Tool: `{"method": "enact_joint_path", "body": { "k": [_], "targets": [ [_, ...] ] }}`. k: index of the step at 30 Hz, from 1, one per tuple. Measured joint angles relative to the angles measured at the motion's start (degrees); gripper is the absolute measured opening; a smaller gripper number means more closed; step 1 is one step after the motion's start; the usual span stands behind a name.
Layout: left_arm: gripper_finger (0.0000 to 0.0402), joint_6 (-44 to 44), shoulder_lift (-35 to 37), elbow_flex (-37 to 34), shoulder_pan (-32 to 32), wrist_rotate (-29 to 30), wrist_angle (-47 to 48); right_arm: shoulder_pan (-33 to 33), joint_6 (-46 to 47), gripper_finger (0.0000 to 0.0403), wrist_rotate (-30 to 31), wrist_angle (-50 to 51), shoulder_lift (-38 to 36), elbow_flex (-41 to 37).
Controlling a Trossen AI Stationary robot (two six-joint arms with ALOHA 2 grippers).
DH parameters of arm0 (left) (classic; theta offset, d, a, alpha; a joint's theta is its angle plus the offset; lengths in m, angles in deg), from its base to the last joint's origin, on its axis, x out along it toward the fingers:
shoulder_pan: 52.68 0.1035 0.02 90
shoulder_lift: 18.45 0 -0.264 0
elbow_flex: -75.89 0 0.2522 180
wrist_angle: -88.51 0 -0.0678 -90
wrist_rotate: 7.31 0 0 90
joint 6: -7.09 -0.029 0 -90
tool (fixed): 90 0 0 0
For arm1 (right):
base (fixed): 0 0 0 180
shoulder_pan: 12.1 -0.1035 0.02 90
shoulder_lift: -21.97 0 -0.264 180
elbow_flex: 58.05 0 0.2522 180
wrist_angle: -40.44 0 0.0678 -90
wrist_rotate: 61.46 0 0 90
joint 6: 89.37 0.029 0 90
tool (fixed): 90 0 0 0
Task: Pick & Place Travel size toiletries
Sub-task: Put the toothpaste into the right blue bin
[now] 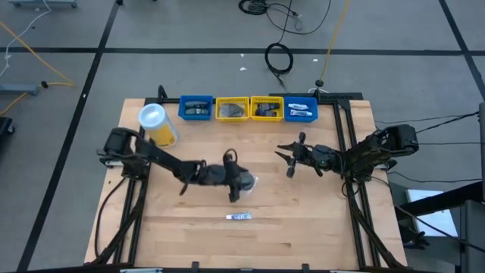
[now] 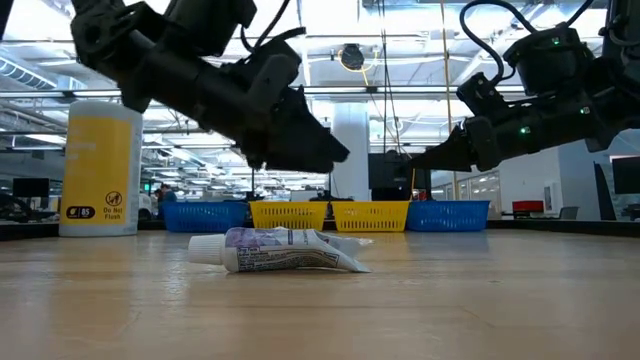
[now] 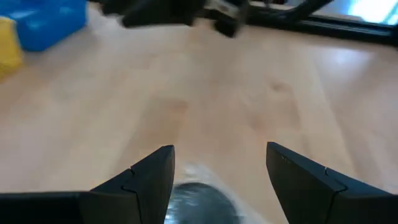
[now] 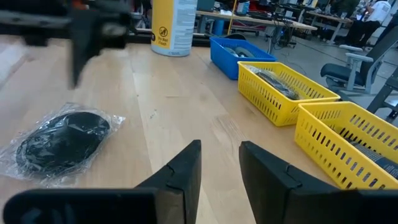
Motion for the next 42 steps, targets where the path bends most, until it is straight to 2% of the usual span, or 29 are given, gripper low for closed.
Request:
{"method": "enact_joint_path", "body": {
  "k": [3,8,12,16,23,26,30,36,38,42],
  "targets": [
    [0.0250,3.36,-1.76,0.01,-2.35,-1.75,0.65,0.00,0.00,0.0100,-0.02,0.01,0.00,0.00],
    [0.0250,10.62,-2.27,-0.01,-5.73,-9.50,6.09,-0.02,0.19,0.0100,-0.04,-0.05,0.00,0.00],
    [0.0250,15.66,-2.58,-0.01,-10.18,-11.15,9.72,-0.02,2.01,0.0100,-0.04,-0.46,0.00,0.00],
    [0.0250,17.77,-2.92,-0.03,-14.63,-10.16,11.05,-0.02,2.61,0.0100,-0.04,-0.62,0.00,0.00],
    [0.0250,20.17,-4.34,0.03,-19.41,-0.26,12.39,-0.02,2.62,0.0100,-0.04,-0.90,0.00,0.00],
    [0.0246,20.81,-6.81,0.26,-19.57,0.75,8.90,-0.02,2.56,0.0100,-0.07,-1.52,0.00,0.02],
    [0.0213,20.27,-8.62,0.94,-19.09,0.88,7.63,-0.02,1.25,0.0100,-0.09,-2.51,0.00,0.04],
    [0.0124,16.59,-8.60,0.99,-16.76,-0.63,8.54,-0.02,1.07,0.0100,-0.17,-2.83,-0.02,0.02],
    [0.0095,14.53,-8.61,0.99,-15.61,-1.45,8.51,-0.02,1.46,0.0100,-2.98,-2.63,-0.02,0.02],
    [0.0059,8.57,-8.52,0.95,-11.97,-2.36,6.33,-0.06,-0.08,0.0100,-13.55,-2.29,-0.02,0.02]
  ]
}}
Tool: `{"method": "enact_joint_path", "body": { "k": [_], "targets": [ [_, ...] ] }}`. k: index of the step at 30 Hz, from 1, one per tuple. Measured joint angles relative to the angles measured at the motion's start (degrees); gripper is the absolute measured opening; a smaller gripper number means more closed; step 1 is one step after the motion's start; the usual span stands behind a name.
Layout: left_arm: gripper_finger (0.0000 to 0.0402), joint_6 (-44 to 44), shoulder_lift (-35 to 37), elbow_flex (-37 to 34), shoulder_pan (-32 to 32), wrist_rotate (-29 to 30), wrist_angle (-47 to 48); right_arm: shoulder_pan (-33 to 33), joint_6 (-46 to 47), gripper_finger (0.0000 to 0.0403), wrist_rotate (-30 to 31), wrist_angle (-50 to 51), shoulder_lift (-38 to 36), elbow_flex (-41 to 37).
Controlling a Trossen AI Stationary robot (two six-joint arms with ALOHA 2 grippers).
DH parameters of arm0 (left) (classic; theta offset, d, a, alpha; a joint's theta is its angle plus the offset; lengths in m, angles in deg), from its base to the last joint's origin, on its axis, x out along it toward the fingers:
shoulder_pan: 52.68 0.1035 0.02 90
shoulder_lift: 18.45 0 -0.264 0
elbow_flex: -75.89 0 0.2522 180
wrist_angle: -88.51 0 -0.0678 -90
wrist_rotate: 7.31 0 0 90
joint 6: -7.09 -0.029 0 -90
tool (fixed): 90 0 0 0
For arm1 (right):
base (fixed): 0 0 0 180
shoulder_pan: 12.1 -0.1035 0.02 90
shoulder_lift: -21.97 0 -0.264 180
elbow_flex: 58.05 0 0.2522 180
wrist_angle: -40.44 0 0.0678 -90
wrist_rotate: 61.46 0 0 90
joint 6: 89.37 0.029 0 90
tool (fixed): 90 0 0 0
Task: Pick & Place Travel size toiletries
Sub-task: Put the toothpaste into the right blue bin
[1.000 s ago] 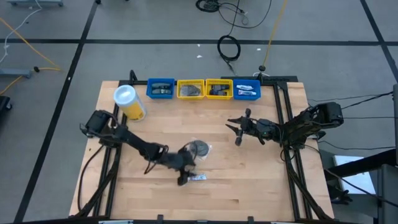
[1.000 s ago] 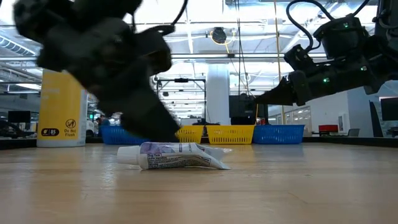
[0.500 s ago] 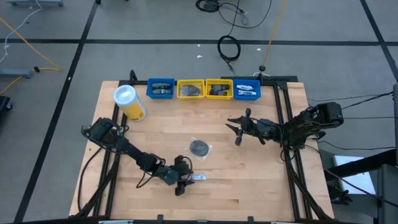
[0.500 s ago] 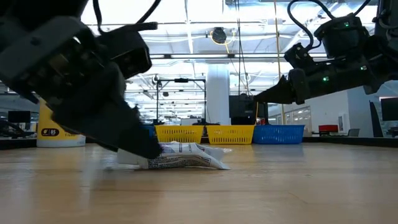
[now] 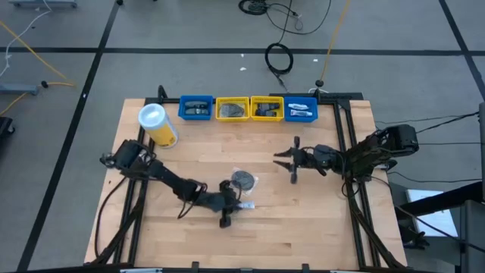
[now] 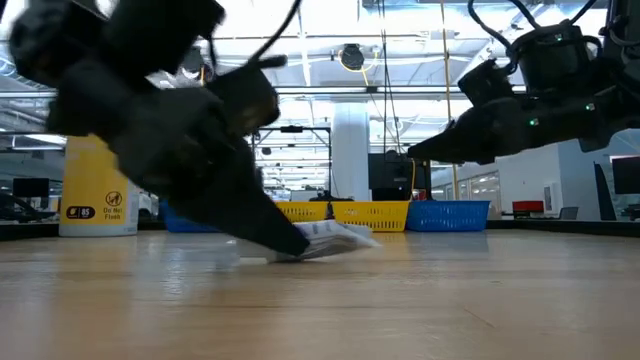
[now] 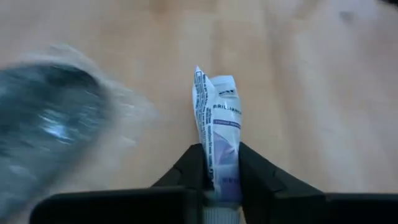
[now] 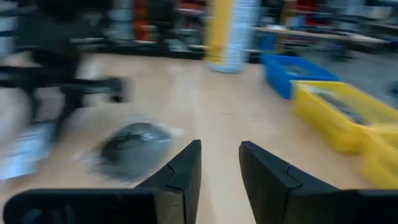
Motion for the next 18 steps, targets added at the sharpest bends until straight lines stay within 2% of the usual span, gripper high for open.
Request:
{"method": "enact_joint_path", "body": {
  "k": [3,7,12,18],
  "targets": [
    [0.0052,-5.88,0.23,-0.19,3.64,0.08,-2.86,0.01,-0.25,0.0100,-3.63,1.64,0.00,0.00],
    [0.0065,-14.09,0.55,0.43,9.67,0.92,-7.05,0.01,1.65,0.0113,-7.81,7.73,0.00,2.15],
    [0.0076,-20.99,0.53,2.08,16.29,2.38,-6.93,0.03,7.92,0.0168,-10.42,18.16,0.00,8.03],
    [0.0077,-30.59,0.58,3.50,19.39,5.02,-6.05,3.37,20.67,0.0241,-10.46,25.66,0.00,11.07]
  ]
}}
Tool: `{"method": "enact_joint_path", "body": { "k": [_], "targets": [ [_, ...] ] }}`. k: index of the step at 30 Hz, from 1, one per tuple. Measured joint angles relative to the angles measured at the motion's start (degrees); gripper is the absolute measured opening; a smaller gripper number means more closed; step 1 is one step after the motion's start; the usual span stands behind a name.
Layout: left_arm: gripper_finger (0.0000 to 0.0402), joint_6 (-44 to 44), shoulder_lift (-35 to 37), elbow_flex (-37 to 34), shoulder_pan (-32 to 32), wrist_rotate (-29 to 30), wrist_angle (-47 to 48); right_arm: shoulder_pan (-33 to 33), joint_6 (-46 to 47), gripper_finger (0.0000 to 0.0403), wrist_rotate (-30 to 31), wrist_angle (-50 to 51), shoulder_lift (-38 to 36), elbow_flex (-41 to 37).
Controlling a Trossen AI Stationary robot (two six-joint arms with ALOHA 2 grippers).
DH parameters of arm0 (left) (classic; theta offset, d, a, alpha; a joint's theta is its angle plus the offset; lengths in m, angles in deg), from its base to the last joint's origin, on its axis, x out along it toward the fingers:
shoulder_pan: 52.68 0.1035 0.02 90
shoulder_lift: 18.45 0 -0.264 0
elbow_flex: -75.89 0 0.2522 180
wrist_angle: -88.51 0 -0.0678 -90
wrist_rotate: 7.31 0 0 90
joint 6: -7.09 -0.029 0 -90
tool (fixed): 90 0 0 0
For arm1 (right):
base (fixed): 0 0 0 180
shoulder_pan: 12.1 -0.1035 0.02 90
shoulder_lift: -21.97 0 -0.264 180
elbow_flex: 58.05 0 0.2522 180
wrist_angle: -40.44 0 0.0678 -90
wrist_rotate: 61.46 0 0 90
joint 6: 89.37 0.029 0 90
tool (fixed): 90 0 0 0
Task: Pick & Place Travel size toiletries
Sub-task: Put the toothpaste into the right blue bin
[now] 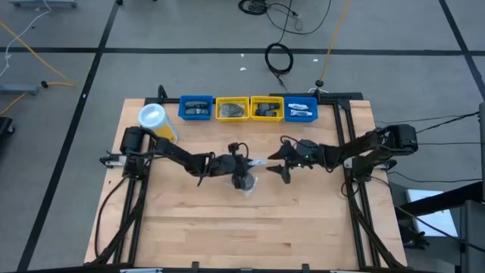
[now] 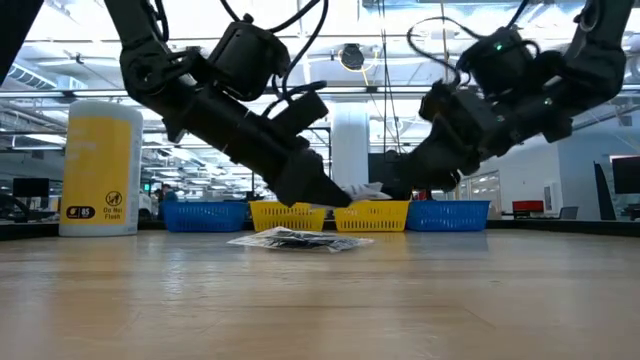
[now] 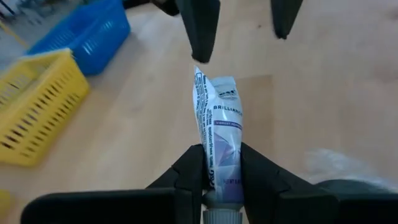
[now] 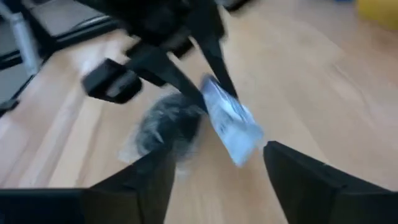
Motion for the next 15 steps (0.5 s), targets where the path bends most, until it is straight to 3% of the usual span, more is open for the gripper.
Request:
{"method": "enact_joint_path", "body": {
  "k": [3,6,12,15],
  "targets": [
    [0.0078,-4.40,-0.01,0.02,-0.31,2.26,0.52,1.40,2.17,0.0264,-1.20,1.53,0.20,-0.05],
    [0.0078,-6.15,-0.01,0.02,-0.93,6.04,0.13,1.56,2.42,0.0275,-1.36,-3.41,2.16,-0.06],
    [0.0078,-9.93,0.00,0.07,-2.69,9.54,-4.45,1.13,4.24,0.0270,-1.88,-11.70,8.85,0.95],
    [0.0078,-12.16,0.01,0.09,-3.71,10.85,-5.39,1.17,4.83,0.0263,-5.13,-18.08,13.24,2.08]
  ]
}}
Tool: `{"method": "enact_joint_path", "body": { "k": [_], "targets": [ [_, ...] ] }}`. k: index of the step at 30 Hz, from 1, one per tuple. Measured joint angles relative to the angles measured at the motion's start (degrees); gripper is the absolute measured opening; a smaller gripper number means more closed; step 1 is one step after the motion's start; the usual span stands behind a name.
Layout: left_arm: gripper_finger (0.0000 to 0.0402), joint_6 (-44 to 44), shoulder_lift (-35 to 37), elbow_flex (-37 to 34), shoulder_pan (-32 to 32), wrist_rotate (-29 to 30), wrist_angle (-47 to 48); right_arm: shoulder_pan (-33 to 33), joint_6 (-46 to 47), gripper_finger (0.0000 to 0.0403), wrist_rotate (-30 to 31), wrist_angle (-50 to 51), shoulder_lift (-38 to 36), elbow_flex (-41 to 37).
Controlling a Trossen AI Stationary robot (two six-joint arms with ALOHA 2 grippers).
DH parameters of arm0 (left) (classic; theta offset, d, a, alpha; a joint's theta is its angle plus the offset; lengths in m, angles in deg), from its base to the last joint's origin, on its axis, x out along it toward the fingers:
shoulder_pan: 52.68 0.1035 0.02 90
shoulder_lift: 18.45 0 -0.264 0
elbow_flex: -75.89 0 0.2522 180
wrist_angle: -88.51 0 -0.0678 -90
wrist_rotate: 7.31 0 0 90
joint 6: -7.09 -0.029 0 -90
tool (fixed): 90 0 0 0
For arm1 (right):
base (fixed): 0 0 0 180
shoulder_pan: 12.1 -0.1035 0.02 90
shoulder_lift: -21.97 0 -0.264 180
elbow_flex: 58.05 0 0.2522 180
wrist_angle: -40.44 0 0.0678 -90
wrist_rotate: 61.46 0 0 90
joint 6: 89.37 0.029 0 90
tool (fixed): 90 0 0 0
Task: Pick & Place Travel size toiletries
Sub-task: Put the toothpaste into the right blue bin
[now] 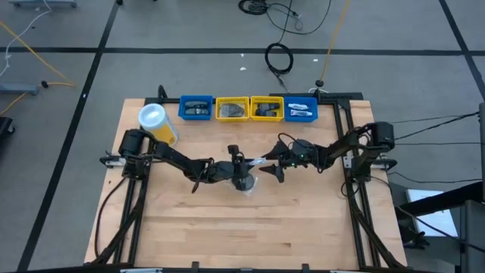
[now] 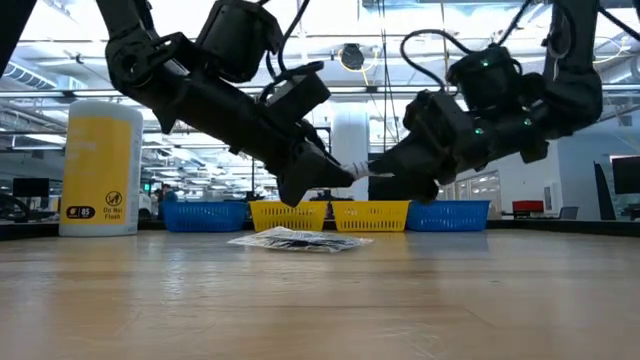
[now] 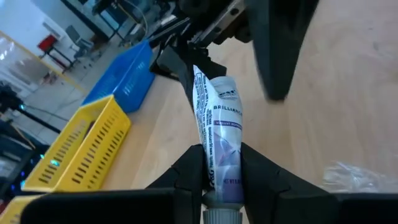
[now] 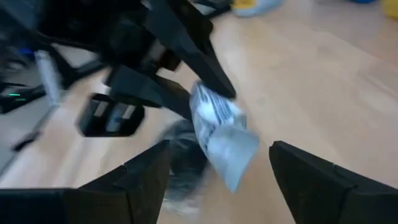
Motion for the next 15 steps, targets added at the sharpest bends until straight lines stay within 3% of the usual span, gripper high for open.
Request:
{"method": "enact_joint_path", "body": {
  "k": [3,9,15],
  "targets": [
    [0.0078,-0.98,0.00,0.02,-0.53,0.06,0.26,-0.17,0.64,0.0255,-3.78,-6.63,3.83,0.61],
    [0.0078,-0.84,0.04,0.13,-0.77,-0.20,0.17,-0.39,3.10,0.0231,-3.75,-12.10,7.04,1.63],
    [0.0079,-0.53,0.04,0.15,-0.83,-0.77,0.08,-0.37,3.03,0.0161,-3.23,-11.77,7.54,2.96]
  ]
}}
